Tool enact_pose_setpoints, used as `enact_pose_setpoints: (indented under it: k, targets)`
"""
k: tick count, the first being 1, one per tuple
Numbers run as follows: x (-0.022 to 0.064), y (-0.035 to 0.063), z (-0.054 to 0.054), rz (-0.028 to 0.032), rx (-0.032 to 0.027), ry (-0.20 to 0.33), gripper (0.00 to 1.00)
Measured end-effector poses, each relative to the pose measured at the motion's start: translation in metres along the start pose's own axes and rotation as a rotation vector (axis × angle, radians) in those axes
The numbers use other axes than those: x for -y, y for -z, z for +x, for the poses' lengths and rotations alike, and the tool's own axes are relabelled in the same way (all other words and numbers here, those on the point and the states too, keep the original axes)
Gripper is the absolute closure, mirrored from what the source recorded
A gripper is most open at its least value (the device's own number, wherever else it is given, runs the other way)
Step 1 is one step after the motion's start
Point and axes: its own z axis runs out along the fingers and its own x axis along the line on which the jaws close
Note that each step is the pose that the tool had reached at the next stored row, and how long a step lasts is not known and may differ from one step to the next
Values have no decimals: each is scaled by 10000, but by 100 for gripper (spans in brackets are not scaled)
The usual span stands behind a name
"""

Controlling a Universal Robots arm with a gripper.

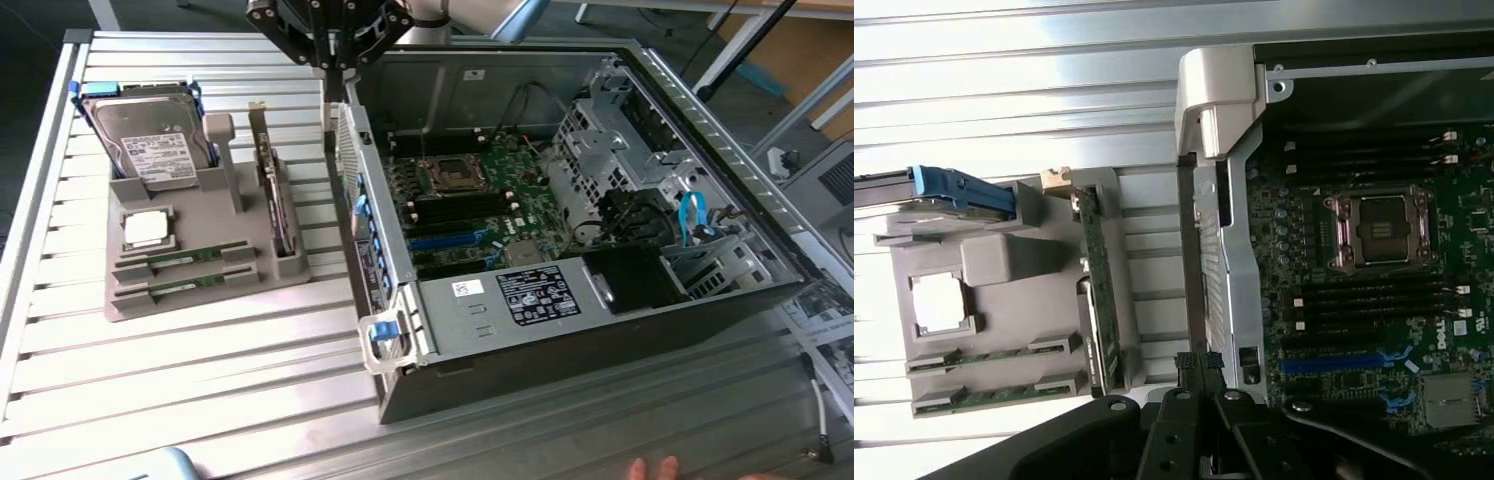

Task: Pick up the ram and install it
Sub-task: 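Reach for the ram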

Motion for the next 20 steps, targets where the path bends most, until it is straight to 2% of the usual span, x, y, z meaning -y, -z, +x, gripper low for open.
enact_pose_setpoints:
  k: [20]
  targets:
    - [20, 7, 262, 0, 0, 0, 89]
